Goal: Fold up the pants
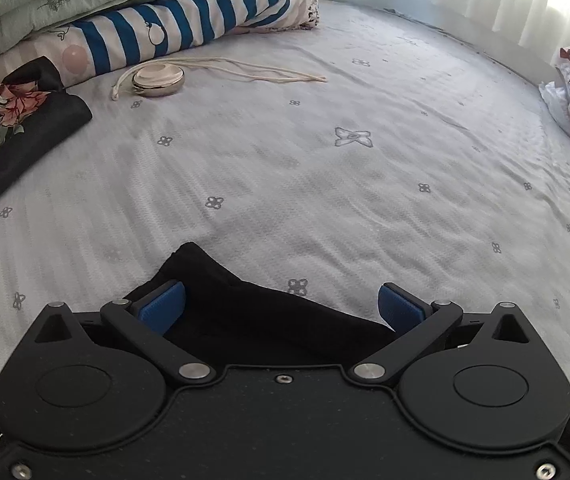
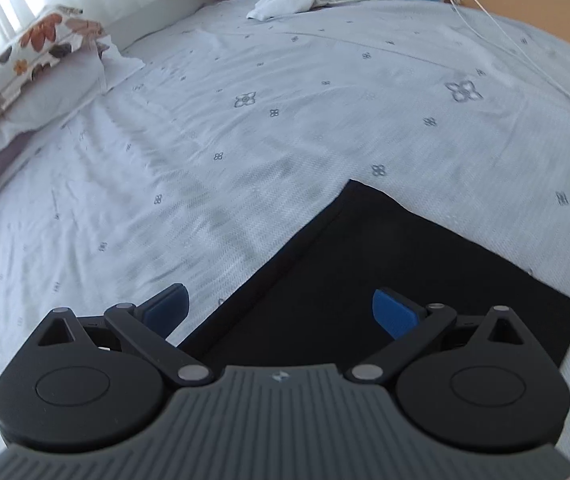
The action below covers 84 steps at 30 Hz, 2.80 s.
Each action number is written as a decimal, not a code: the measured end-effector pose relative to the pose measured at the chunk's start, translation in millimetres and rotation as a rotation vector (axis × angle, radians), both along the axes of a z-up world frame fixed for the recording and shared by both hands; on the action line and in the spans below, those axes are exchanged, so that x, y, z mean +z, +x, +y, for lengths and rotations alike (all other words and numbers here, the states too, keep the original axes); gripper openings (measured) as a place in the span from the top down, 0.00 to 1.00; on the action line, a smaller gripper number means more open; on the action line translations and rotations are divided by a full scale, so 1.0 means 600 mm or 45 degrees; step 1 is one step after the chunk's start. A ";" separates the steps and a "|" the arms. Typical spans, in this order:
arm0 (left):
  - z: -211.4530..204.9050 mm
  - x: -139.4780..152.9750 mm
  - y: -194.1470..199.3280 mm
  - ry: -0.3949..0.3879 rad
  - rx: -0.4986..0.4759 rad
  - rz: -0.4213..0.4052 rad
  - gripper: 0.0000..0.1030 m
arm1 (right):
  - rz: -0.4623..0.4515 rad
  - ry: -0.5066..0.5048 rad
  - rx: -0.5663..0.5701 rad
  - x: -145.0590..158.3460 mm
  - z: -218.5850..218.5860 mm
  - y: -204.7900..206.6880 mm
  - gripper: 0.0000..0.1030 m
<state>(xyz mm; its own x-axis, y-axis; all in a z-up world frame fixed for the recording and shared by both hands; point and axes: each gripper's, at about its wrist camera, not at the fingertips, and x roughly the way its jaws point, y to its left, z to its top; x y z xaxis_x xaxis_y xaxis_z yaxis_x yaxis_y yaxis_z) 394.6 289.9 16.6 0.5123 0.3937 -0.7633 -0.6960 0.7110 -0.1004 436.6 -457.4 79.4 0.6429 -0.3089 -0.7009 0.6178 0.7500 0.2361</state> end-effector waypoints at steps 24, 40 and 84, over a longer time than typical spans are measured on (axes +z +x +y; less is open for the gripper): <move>0.004 -0.003 0.041 0.022 0.109 0.135 0.00 | 0.181 -0.031 -0.114 -0.022 -0.014 0.005 0.81; 0.043 0.009 -0.019 -0.172 0.119 -0.139 0.01 | 0.016 0.157 -0.078 -0.042 -0.069 -0.091 0.95; 0.075 0.156 -0.457 -0.160 -0.076 -0.292 0.92 | -0.248 0.223 0.010 0.016 -0.127 -0.575 0.98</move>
